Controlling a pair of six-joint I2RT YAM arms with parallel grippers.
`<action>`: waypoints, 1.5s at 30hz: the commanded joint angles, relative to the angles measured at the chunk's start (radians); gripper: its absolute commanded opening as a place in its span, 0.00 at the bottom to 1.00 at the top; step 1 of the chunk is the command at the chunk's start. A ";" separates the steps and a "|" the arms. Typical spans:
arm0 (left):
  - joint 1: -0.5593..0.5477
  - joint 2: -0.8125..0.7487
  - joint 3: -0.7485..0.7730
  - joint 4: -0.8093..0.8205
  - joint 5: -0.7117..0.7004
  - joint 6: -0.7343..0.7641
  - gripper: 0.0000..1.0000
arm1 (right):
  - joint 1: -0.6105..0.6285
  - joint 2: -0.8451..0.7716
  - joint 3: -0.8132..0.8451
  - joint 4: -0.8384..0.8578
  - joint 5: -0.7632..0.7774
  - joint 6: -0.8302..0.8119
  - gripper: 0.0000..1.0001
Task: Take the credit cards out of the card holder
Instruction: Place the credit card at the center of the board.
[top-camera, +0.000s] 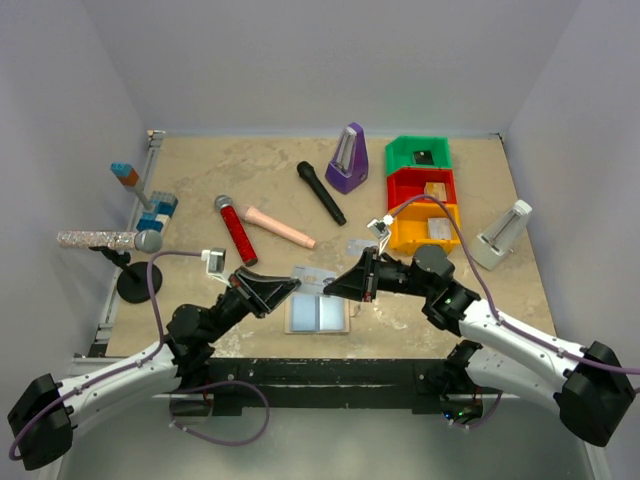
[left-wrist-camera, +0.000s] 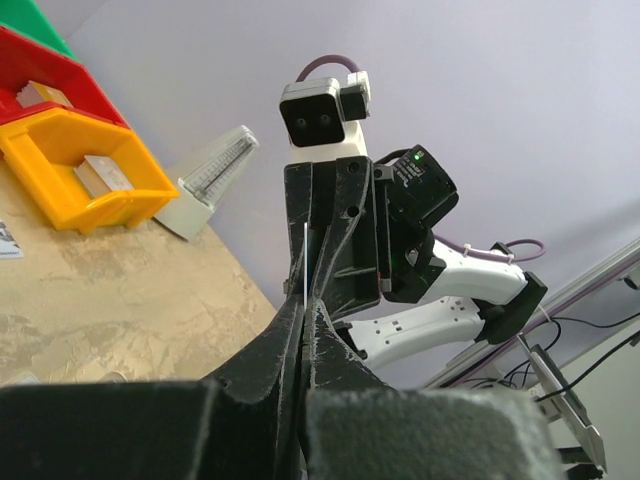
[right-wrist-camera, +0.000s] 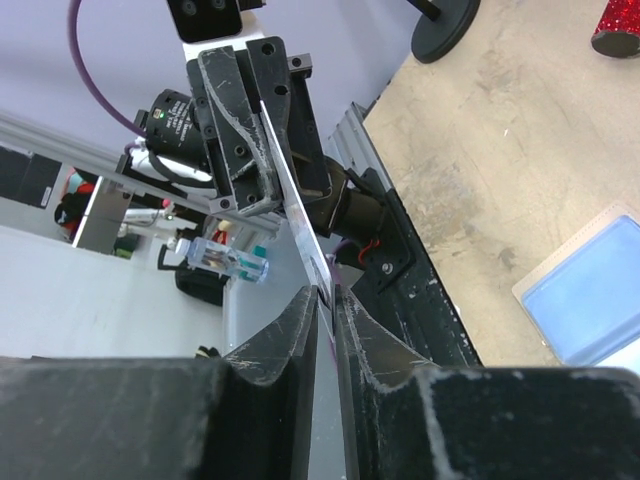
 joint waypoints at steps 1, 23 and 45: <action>-0.001 0.010 -0.070 0.069 0.005 -0.016 0.00 | 0.002 -0.001 0.044 0.071 -0.026 0.011 0.14; -0.001 -0.279 0.283 -1.086 -0.277 0.136 0.91 | -0.304 0.088 0.340 -0.961 0.154 -0.395 0.00; 0.000 -0.414 0.231 -1.273 -0.254 0.107 0.89 | -0.410 0.590 0.515 -0.955 0.065 -0.496 0.00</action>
